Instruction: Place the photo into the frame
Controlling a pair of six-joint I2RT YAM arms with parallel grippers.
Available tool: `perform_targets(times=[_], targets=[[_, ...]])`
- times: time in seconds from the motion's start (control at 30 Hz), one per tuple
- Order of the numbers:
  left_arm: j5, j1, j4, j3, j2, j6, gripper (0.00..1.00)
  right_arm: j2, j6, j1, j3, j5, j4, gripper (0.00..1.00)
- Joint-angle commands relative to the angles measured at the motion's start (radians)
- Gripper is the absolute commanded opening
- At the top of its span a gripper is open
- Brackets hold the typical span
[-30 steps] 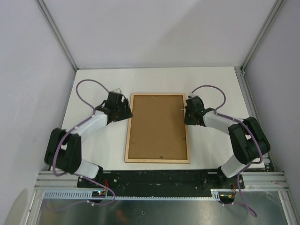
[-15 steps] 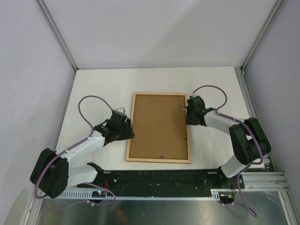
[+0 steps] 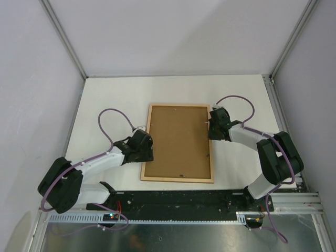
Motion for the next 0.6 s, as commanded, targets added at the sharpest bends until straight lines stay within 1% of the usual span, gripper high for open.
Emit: perform_targets(times=[0.0,0.17,0.43,0.57], targets=[[-0.049,-0.018,0.005,-0.01,0.009,-0.022,0.6,-0.055,-0.007,-0.006,0.004,-0.003,0.03,0.07],[-0.067,-0.025,0.006,-0.019,0.025,-0.027,0.51,-0.054,-0.007,-0.006,0.003,-0.008,0.029,0.07],[-0.111,-0.026,0.002,-0.027,0.027,-0.026,0.18,-0.061,-0.013,-0.007,0.003,-0.005,0.025,0.07],[-0.122,-0.025,0.002,-0.025,0.042,-0.027,0.08,-0.064,-0.013,-0.009,0.003,-0.008,0.024,0.07]])
